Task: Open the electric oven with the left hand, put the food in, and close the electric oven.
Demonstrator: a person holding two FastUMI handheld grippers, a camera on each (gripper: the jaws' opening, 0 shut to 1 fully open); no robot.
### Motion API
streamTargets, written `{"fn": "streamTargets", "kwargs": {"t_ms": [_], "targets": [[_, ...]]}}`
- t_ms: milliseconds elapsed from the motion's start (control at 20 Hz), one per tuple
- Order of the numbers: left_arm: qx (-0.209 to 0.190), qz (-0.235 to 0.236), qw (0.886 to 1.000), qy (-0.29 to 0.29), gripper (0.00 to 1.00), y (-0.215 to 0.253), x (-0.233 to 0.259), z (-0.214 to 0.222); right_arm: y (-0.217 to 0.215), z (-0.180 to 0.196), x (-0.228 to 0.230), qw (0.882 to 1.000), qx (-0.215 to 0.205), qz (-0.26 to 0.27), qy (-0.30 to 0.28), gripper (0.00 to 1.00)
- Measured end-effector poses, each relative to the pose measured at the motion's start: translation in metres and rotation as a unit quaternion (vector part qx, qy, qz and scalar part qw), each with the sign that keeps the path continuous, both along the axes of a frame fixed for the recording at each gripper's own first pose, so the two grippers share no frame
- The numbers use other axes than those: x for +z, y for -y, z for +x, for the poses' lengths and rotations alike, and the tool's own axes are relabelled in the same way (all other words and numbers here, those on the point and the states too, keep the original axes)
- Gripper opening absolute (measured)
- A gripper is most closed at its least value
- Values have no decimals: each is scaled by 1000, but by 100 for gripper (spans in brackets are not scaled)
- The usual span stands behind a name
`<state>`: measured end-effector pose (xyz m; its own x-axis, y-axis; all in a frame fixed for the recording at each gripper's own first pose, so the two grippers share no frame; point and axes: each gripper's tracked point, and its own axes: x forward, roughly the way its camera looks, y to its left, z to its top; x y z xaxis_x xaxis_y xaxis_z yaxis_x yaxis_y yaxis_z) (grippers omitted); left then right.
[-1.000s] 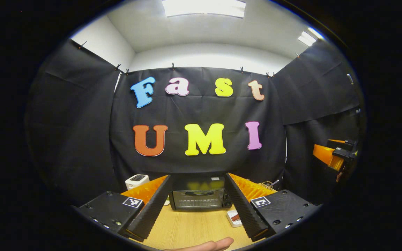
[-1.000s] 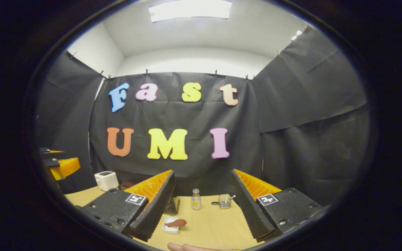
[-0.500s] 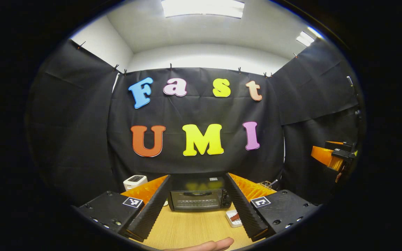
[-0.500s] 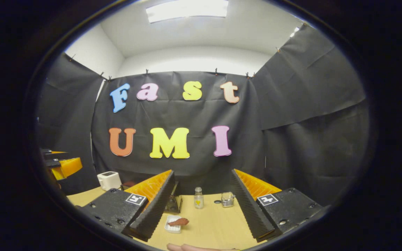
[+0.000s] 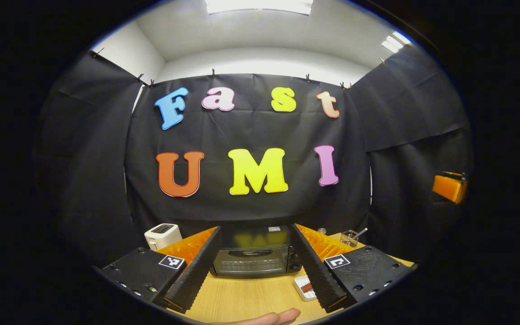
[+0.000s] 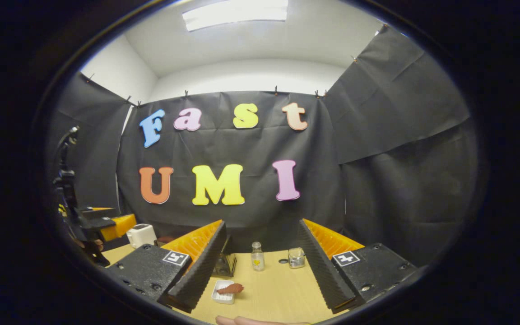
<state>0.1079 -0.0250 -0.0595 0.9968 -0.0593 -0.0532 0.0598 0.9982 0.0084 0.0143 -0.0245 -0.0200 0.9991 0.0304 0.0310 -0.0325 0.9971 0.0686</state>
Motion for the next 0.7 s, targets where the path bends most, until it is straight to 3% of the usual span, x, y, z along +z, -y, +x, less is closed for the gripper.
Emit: {"fn": "streamTargets", "kwargs": {"t_ms": [250,450,700], "targets": [[-9,3,998,-63,96,3,-59,76,11,10,-10,1000,-9,2,-7,99],[6,13,995,-95,96,-7,-104,131,21,14,-16,1000,-15,-2,-12,100],[3,-4,990,-142,96,-14,-155,175,34,13,-21,999,-27,-13,-13,100]]}}
